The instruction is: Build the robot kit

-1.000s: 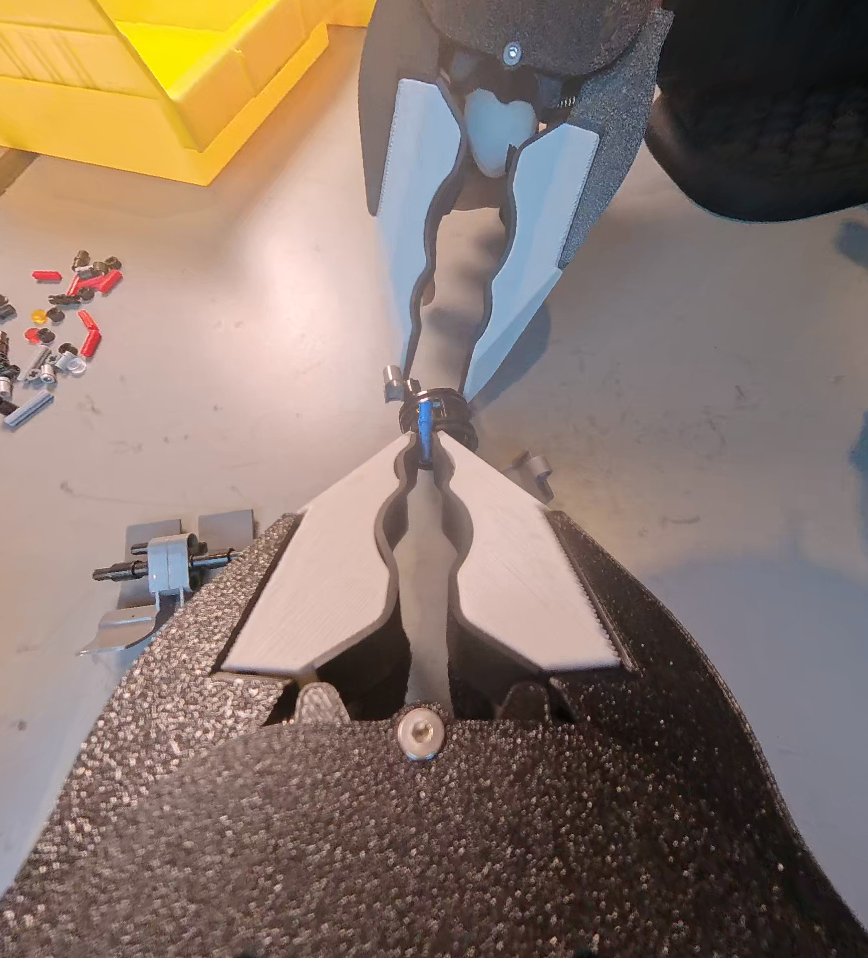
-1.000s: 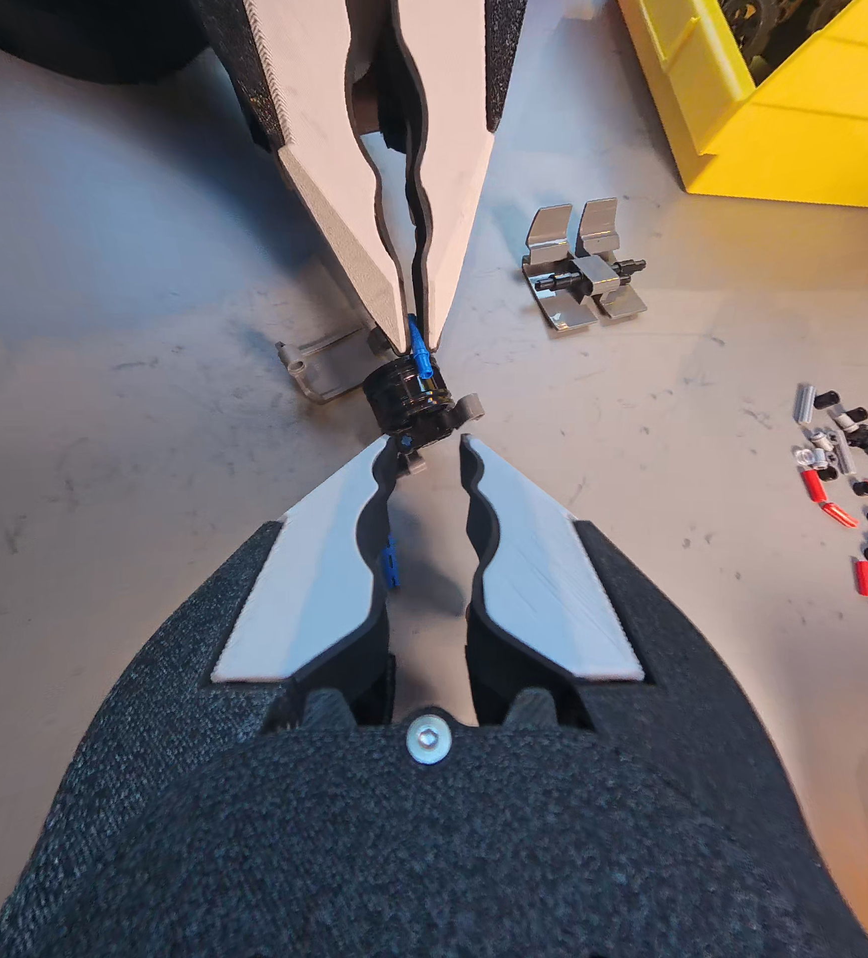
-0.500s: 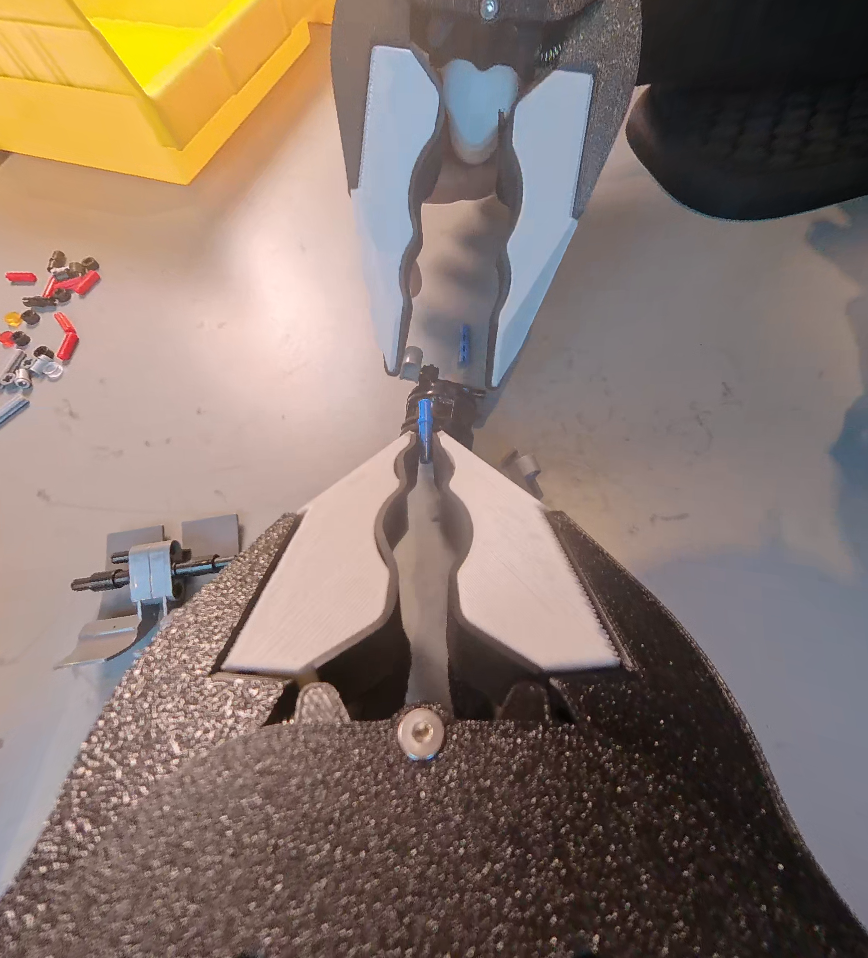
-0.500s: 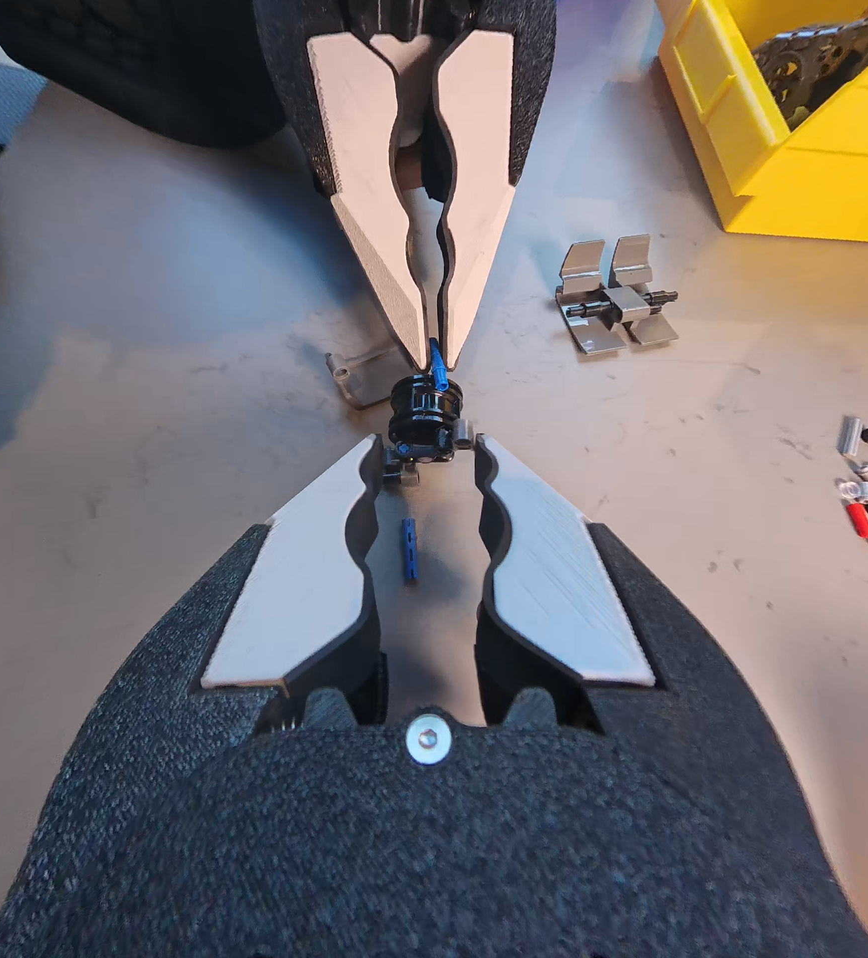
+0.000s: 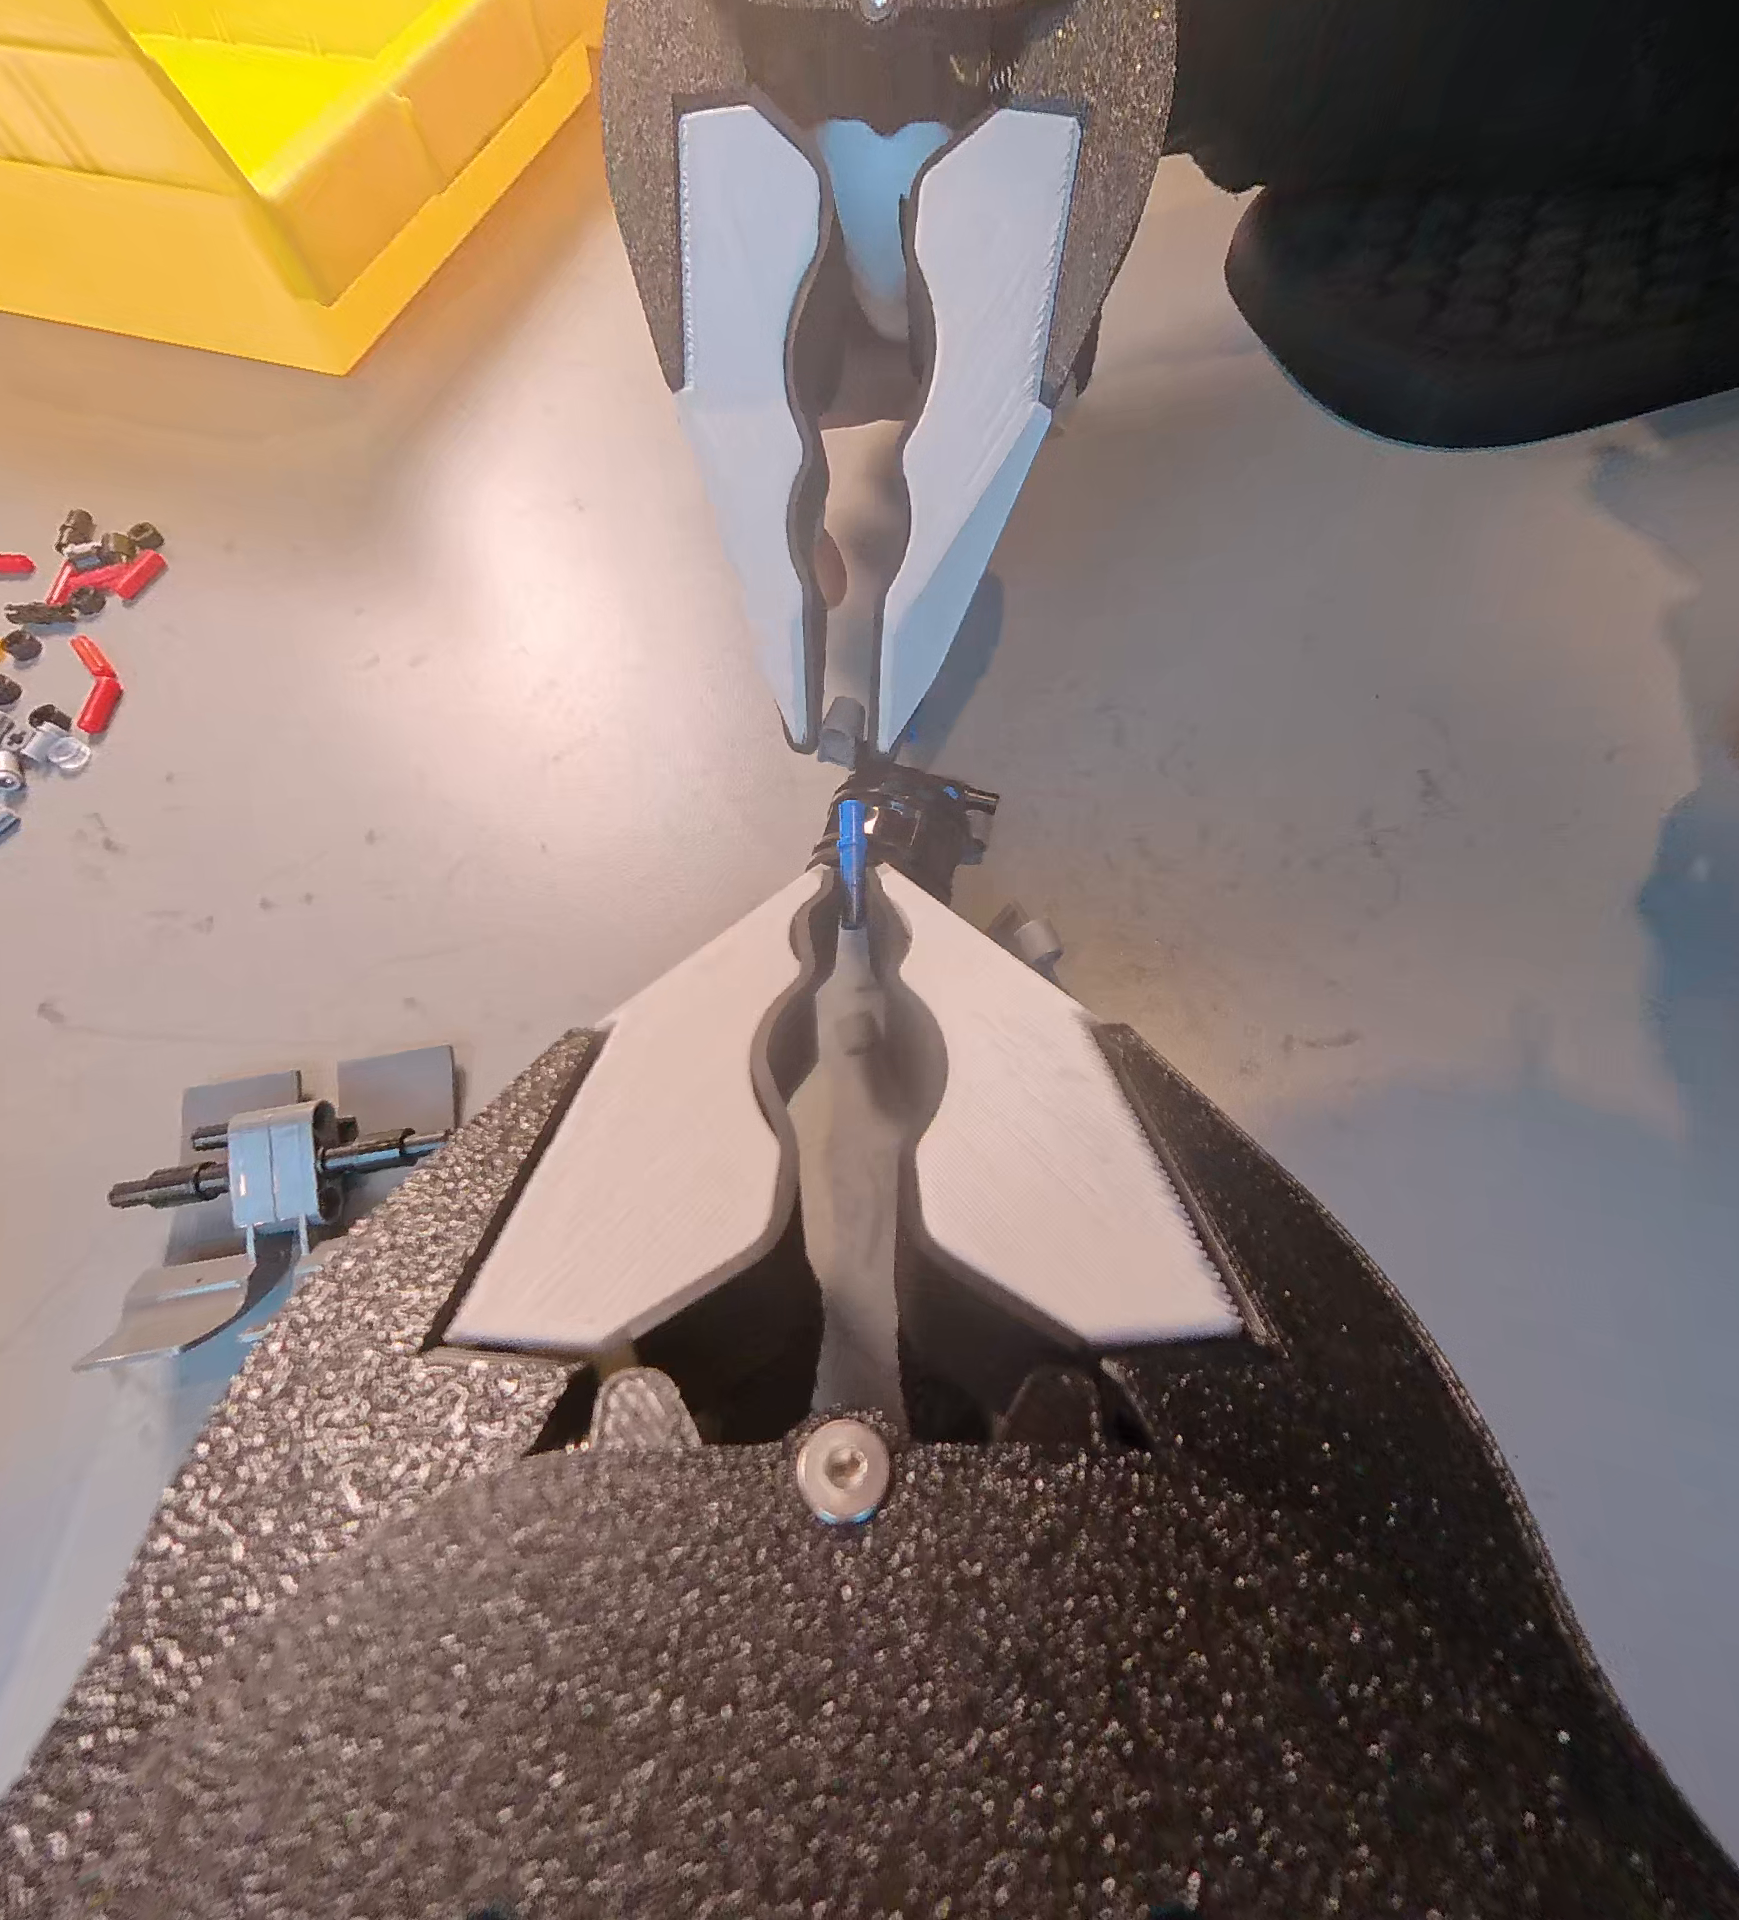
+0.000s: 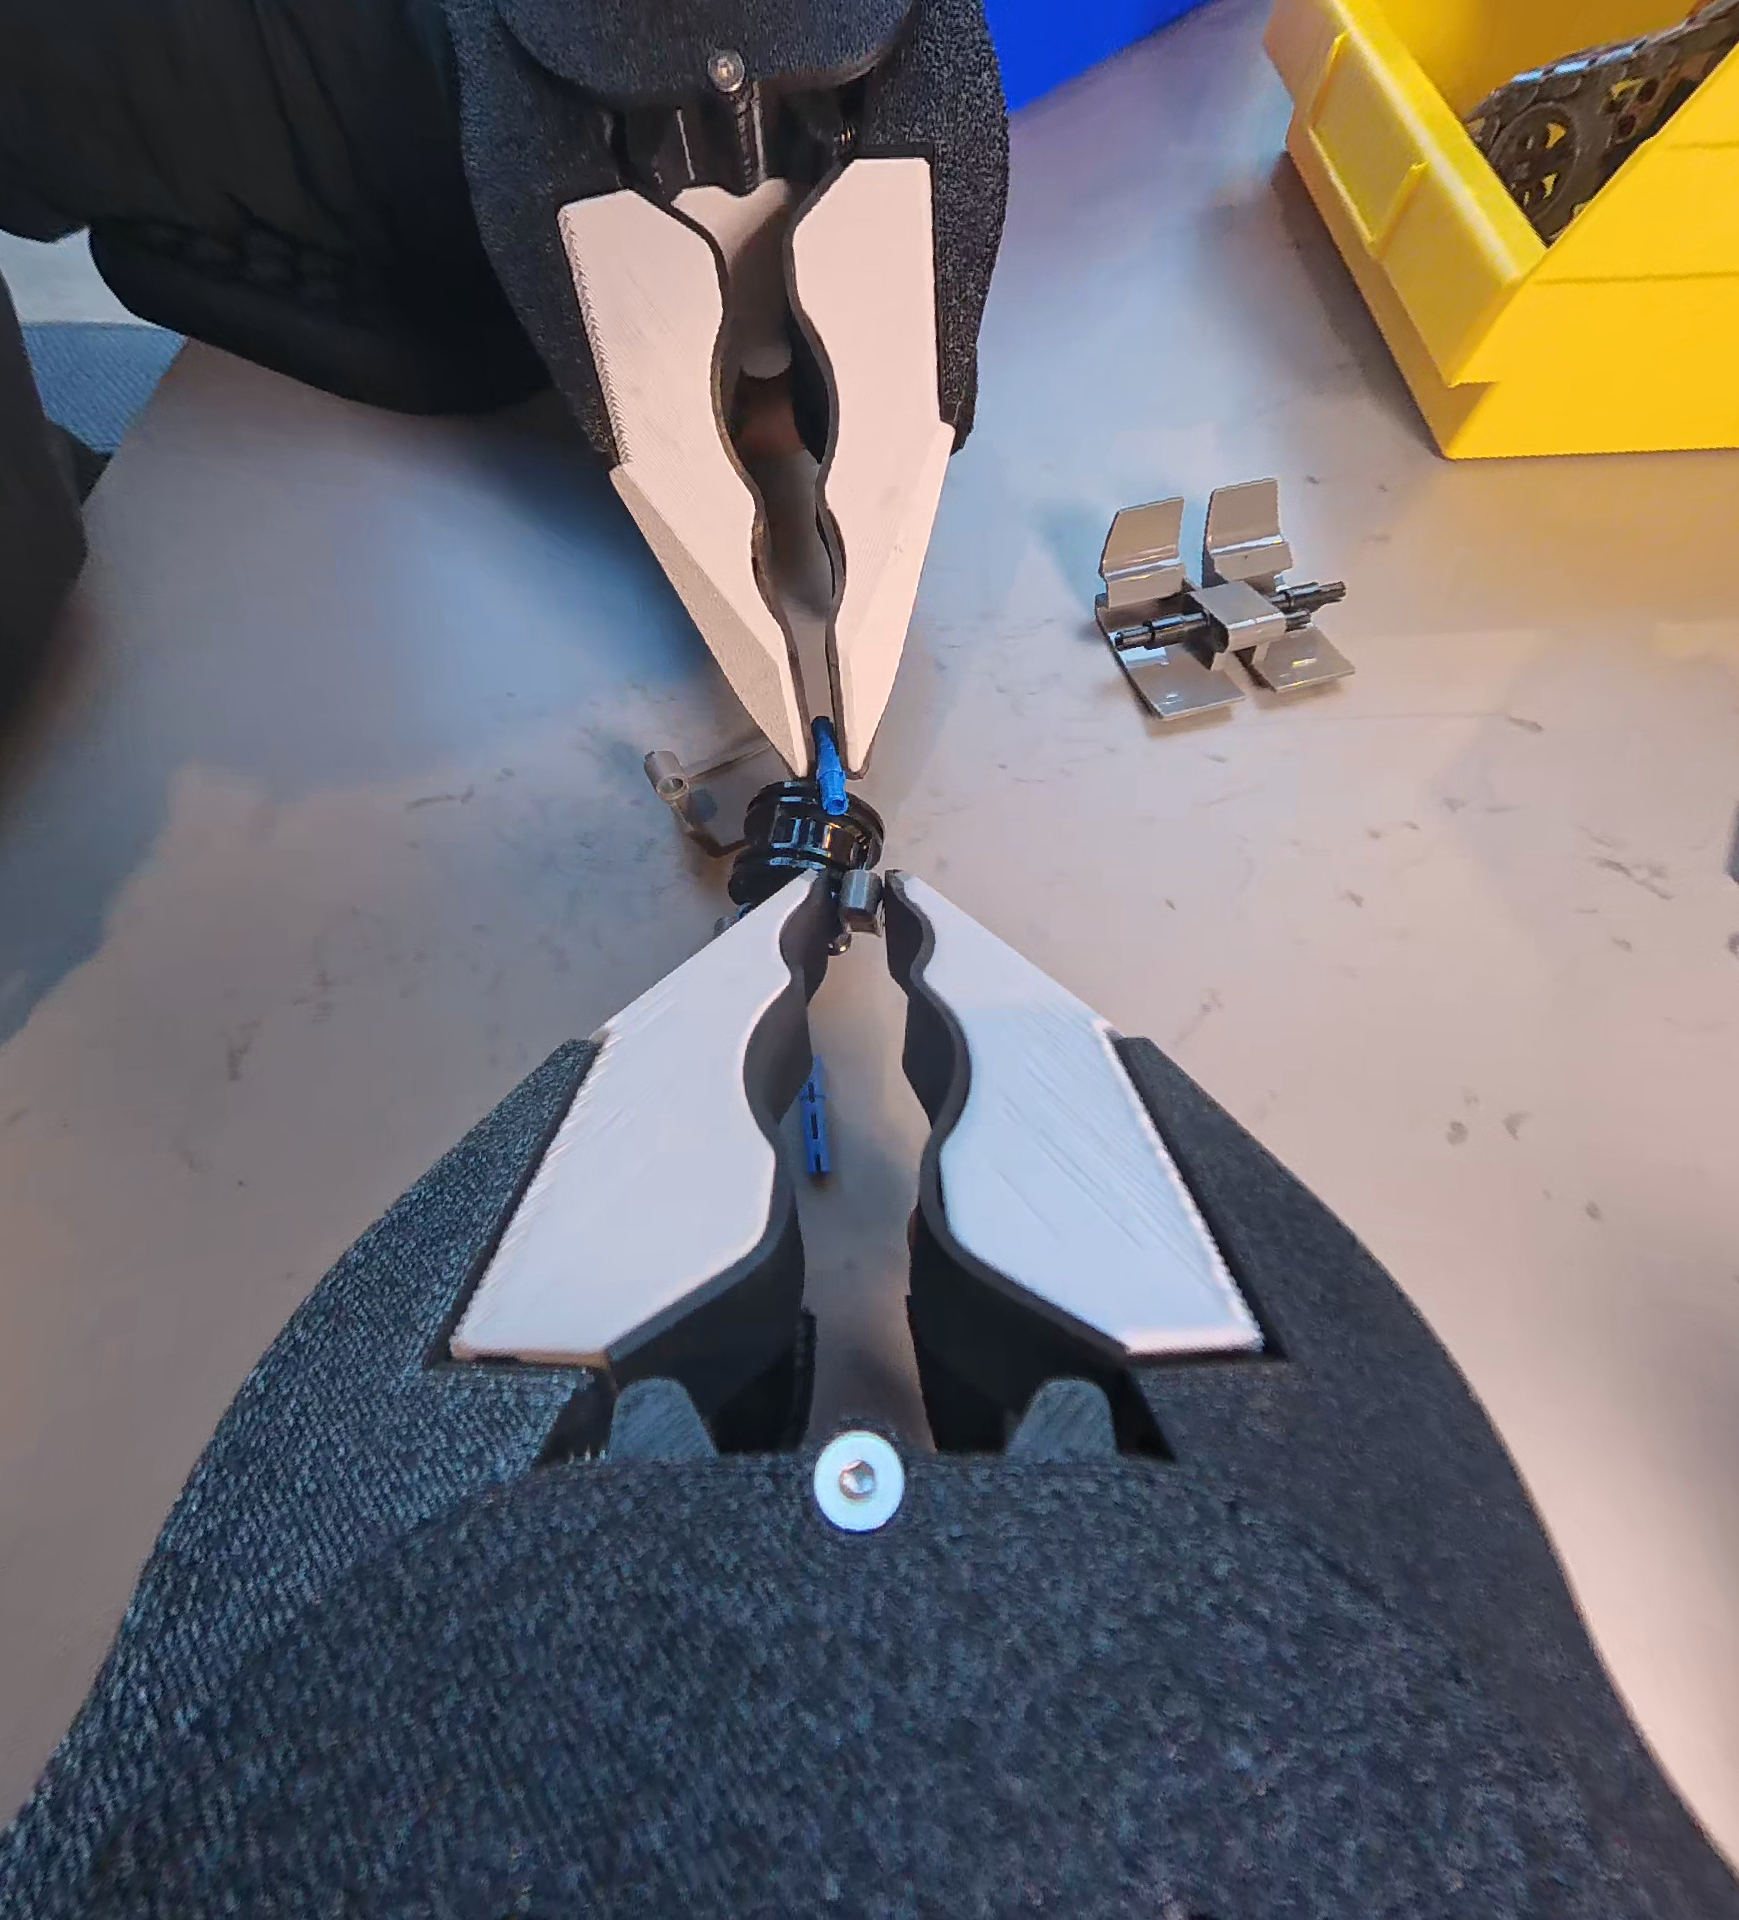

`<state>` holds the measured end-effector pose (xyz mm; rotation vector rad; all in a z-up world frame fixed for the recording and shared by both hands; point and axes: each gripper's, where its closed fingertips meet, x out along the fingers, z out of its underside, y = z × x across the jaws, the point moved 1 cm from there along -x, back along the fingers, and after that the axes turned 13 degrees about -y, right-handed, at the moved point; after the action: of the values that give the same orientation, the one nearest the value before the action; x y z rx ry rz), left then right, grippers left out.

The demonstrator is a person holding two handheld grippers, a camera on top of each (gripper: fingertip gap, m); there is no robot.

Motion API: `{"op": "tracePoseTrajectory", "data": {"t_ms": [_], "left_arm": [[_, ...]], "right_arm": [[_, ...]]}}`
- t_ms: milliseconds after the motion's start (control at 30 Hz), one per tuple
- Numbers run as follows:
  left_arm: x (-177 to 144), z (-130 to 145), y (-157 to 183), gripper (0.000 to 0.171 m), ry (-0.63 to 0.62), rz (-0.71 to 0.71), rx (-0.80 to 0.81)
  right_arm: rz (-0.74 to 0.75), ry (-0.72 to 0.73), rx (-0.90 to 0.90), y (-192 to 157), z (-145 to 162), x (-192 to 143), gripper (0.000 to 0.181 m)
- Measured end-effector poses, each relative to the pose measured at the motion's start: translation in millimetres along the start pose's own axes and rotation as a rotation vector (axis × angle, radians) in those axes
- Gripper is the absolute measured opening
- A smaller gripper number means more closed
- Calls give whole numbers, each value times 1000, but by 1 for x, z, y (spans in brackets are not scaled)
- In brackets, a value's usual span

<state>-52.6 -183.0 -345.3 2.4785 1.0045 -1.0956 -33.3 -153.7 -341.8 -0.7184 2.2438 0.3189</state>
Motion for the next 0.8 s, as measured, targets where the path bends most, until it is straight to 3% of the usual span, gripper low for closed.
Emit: {"op": "tracePoseTrajectory", "data": {"t_ms": [200, 367, 800], "left_arm": [[-3, -4, -1, 4, 23, 34, -1], [-3, -4, 5, 3, -27, 179, 6], [-3, -2, 7, 3, -96, 223, -2]], "right_arm": [[-19, 0, -13, -3, -1, 1, 8], [-1, -9, -84, -6, -8, 5, 7], [0, -12, -124, -13, -11, 9, 7]]}}
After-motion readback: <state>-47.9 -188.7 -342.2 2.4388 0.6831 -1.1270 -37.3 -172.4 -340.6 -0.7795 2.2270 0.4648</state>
